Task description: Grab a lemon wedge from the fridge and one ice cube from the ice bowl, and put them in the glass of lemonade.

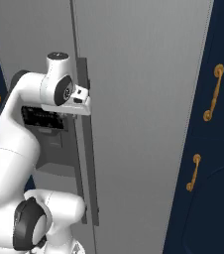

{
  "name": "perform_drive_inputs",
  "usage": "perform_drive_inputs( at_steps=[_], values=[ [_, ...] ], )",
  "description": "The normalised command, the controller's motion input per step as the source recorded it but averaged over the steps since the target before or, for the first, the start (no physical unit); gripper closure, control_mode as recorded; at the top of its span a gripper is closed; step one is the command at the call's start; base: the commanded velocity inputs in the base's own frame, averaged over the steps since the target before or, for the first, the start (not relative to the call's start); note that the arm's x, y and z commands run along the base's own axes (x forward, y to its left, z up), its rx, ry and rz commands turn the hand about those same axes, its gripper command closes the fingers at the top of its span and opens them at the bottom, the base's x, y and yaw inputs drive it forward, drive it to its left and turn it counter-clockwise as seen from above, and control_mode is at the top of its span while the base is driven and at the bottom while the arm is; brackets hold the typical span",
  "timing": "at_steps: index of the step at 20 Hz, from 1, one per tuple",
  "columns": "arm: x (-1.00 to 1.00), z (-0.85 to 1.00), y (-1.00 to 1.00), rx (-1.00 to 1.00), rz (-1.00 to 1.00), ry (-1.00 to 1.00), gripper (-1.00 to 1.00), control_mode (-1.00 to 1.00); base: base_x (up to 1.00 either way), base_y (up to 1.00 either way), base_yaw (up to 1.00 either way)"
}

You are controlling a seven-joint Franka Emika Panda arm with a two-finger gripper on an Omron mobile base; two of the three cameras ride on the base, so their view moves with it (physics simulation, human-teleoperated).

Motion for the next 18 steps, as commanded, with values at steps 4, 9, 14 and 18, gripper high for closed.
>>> perform_drive_inputs(
  at_steps=[4,9,14,18],
  values=[
    [-0.30,0.00,0.00,0.00,-0.01,0.01,-1.00,-1.00,0.00,0.00,0.00],
    [-0.85,-0.02,0.00,0.02,-0.09,0.00,-1.00,-1.00,0.00,0.00,0.00],
    [-0.56,-0.14,0.00,0.02,-0.08,0.01,-1.00,-1.00,0.00,0.00,0.00],
    [-0.07,-0.02,0.00,0.00,-0.01,0.00,-1.00,1.00,-0.34,0.04,0.00]
  ],
)
